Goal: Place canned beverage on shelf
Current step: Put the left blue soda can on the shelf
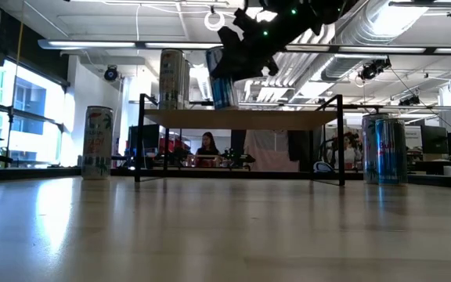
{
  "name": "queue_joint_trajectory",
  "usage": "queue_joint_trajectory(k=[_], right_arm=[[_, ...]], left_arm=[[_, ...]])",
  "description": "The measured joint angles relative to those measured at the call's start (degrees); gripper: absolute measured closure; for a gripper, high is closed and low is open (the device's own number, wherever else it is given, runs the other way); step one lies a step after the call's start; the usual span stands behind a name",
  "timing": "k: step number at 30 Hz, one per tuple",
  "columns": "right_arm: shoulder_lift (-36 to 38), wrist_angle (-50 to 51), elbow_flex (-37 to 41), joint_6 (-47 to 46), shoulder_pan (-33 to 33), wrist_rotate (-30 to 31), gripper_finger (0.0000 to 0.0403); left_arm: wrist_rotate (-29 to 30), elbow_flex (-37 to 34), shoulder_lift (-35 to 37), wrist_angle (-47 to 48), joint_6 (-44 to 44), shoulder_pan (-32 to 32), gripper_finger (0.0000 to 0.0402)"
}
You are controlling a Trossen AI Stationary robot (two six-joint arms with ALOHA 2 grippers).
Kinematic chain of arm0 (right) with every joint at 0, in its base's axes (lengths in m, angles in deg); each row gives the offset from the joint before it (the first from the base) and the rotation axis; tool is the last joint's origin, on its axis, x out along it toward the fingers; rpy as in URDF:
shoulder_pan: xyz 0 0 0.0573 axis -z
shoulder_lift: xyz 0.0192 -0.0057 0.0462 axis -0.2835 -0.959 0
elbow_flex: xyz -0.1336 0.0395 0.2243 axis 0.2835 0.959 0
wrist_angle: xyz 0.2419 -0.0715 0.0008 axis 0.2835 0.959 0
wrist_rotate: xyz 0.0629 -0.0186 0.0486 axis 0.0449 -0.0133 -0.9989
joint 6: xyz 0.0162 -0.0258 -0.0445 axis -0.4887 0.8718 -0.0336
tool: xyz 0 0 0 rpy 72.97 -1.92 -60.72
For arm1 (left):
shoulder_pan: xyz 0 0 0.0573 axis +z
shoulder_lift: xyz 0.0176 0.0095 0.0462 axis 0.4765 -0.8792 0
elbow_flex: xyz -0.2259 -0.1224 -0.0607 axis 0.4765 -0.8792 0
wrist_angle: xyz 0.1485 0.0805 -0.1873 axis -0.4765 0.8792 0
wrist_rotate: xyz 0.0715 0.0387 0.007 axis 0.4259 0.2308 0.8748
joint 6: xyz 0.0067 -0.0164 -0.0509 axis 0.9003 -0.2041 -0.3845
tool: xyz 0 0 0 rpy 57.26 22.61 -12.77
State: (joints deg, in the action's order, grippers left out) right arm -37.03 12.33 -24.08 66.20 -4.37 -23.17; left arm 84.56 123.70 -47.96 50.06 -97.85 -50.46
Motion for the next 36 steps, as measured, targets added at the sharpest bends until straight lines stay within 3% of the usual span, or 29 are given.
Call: queue_joint_trajectory(k=[9,18,27,36], right_arm=[[8.7,-18.4,17.2,-1.7,6.9,-15.5,0.0198],[9.7,-16.6,16.1,8.6,10.3,-27.5,0.0198],[9.7,-13.5,15.1,10.4,12.0,-30.8,0.0196],[9.7,-12.2,15.1,11.0,12.0,-31.1,0.0133]], left_arm=[[0.3,0.0,0.0,-0.6,0.0,0.0,0.0106],[3.0,0.0,0.0,-0.9,0.0,0.0,0.0106],[3.0,0.0,-0.2,-0.9,-1.9,0.0,0.0106],[3.0,0.0,-0.2,-0.9,-4.4,0.0,0.0106]])
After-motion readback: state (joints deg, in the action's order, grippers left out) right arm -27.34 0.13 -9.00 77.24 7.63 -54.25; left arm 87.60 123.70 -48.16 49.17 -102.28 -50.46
